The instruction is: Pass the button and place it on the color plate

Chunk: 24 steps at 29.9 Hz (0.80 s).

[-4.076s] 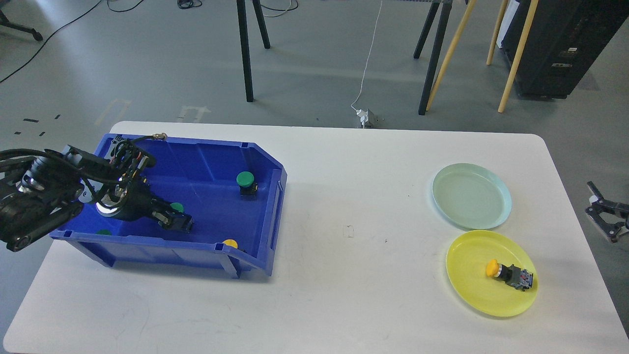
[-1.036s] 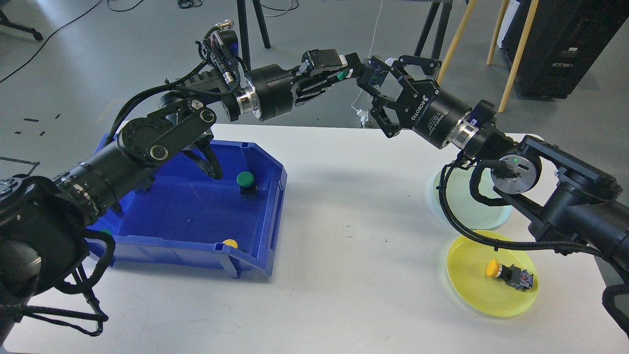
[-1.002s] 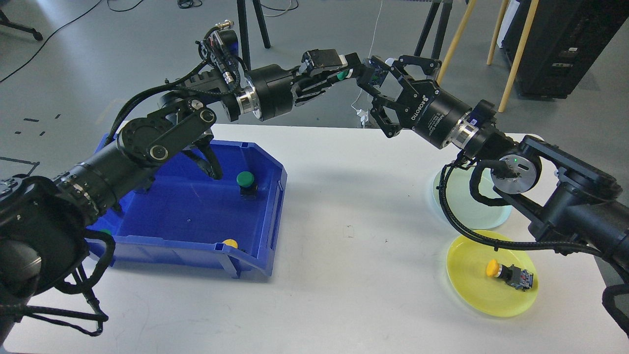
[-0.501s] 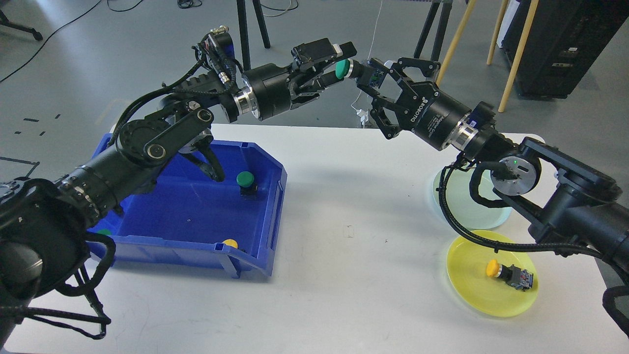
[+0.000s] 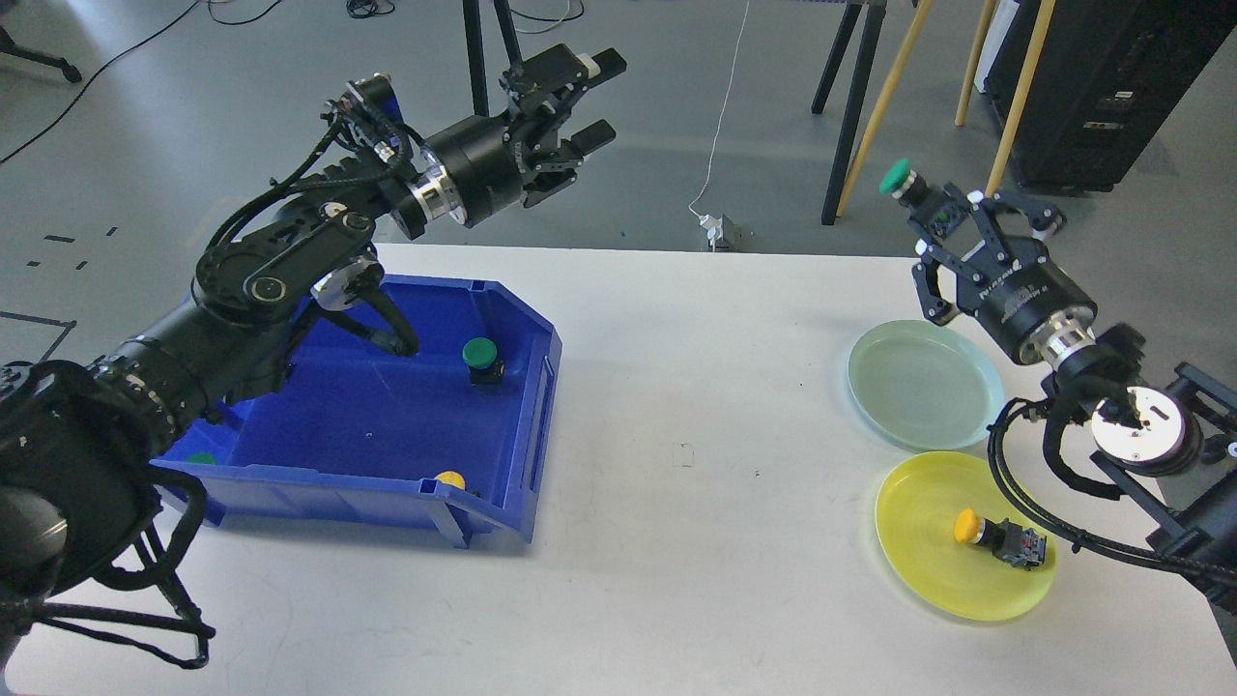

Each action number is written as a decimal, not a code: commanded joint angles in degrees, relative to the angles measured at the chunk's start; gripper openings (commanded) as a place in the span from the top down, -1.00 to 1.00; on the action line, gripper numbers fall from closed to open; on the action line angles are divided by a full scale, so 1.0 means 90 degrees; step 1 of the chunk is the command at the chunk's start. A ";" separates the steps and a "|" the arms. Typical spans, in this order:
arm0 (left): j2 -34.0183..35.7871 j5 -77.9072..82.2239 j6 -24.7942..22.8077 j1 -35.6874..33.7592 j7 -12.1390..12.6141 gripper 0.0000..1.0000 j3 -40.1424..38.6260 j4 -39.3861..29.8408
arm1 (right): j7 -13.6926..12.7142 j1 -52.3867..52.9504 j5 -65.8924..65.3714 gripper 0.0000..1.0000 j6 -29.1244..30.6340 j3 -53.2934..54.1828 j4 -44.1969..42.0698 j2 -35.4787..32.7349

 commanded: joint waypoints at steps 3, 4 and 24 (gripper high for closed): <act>0.0494 -0.0340 -0.0001 0.0144 -0.0002 -0.77 -0.0011 -0.0004 | -0.0702 -0.0436 0.0144 0.99 -0.1431 -0.0032 -0.0319 0.0157; 0.0553 -0.0350 -0.0001 0.0173 -0.0002 -0.76 -0.0021 -0.0023 | -0.0751 -0.0445 0.0144 0.99 -0.1490 -0.0022 -0.0339 0.0255; 0.1256 -0.2066 -0.0001 0.0291 -0.0002 -0.77 -0.0041 0.0113 | -0.0781 0.0148 0.0183 -0.99 0.0234 0.1159 -0.0183 0.0305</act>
